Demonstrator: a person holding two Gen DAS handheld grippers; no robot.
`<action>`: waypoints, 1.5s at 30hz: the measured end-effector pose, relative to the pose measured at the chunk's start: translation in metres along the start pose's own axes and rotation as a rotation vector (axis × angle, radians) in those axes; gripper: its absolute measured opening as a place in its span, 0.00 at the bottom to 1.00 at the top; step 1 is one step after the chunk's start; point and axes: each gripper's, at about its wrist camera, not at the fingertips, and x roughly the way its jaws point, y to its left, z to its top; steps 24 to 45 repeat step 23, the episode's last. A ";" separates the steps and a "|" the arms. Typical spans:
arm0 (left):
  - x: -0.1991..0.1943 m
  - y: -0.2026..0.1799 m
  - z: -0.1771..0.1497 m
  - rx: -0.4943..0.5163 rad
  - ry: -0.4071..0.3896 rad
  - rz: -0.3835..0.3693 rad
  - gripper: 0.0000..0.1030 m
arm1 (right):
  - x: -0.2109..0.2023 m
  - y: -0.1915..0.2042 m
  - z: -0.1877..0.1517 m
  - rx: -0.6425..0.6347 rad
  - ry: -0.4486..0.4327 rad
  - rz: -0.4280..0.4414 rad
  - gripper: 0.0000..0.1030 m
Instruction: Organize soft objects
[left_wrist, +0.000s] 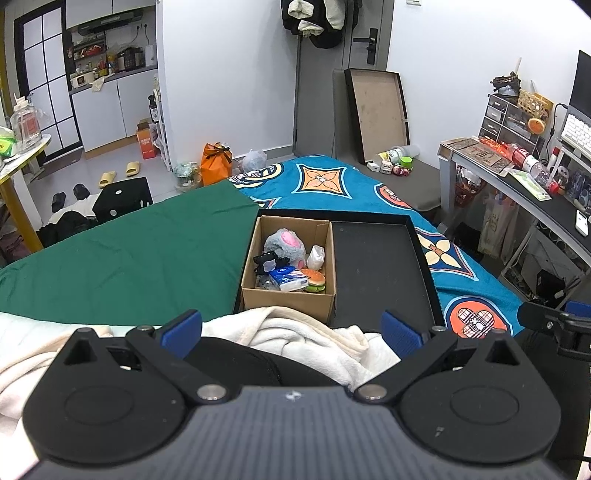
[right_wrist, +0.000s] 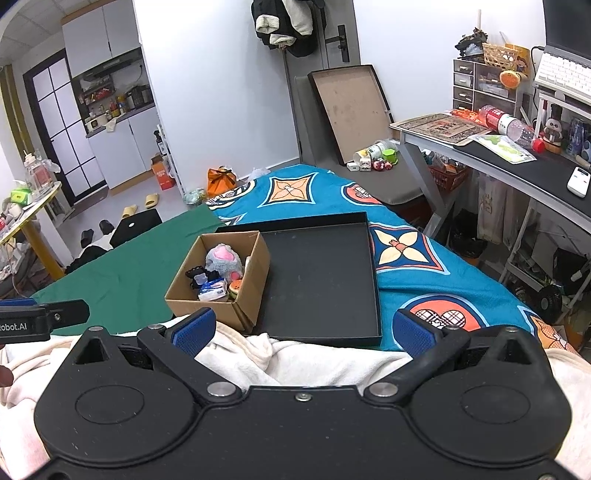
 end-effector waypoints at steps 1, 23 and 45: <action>0.000 0.000 0.000 -0.001 0.000 0.000 0.99 | 0.000 0.000 -0.001 0.000 0.000 0.000 1.00; 0.006 0.002 -0.006 -0.005 -0.022 0.005 0.99 | 0.010 -0.004 -0.004 0.015 0.012 -0.002 1.00; 0.006 0.002 -0.006 -0.005 -0.022 0.005 0.99 | 0.010 -0.004 -0.004 0.015 0.012 -0.002 1.00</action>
